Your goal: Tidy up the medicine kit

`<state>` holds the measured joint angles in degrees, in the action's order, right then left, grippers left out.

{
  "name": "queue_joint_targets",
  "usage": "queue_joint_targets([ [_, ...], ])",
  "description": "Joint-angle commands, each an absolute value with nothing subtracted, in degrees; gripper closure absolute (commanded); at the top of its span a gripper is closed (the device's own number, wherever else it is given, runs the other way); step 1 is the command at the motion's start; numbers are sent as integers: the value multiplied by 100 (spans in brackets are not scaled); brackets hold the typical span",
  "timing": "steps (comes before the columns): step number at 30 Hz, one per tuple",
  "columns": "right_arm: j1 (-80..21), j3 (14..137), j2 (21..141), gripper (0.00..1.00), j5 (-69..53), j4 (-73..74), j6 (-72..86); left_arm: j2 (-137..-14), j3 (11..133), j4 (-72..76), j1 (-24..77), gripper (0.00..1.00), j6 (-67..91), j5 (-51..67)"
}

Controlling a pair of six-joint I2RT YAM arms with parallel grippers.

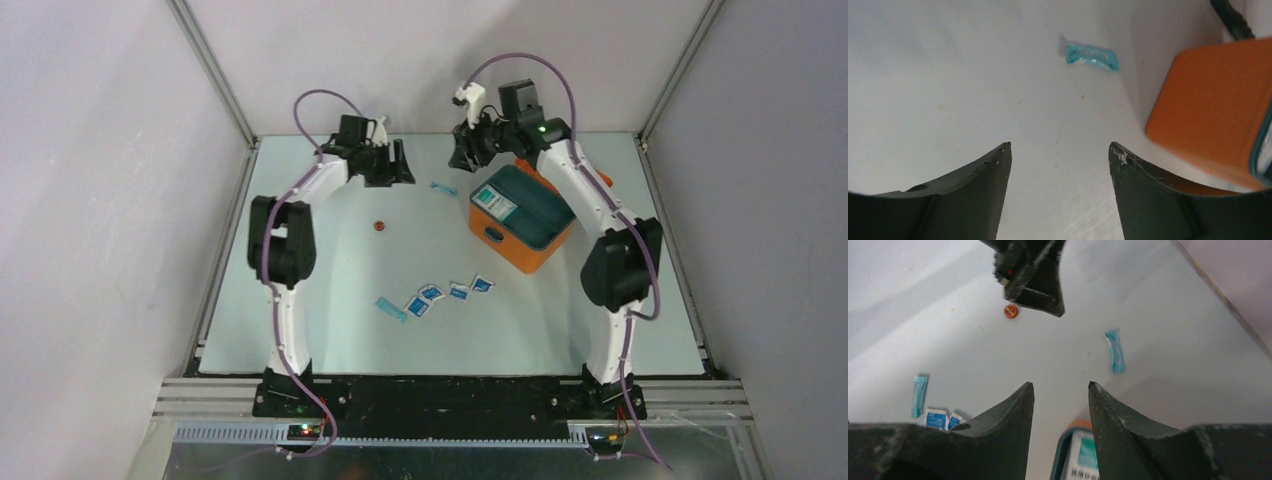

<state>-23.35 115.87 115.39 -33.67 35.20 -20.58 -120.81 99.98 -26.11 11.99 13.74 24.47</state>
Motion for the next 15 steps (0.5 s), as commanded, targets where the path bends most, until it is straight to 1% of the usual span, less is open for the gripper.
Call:
queue_joint_targets([
  [1, -2158, 10889, 10767, 51, -2807, 3537, -1761, -12813, 10853, -2302, 1614, 26, 2524, 2067],
  [5, -2071, 10368, 10346, 50, -2602, 3593, -1781, -13245, 11279, -2101, 1871, 31, 3061, 1688],
  [10, -2070, 9859, 9927, 50, -2382, 3589, -1830, -13606, 11404, -1903, 1970, 40, 3450, 1602],
  [15, -2107, 9437, 9610, 50, -2205, 3600, -2001, -13811, 11462, -1776, 1993, 43, 3721, 1489],
])
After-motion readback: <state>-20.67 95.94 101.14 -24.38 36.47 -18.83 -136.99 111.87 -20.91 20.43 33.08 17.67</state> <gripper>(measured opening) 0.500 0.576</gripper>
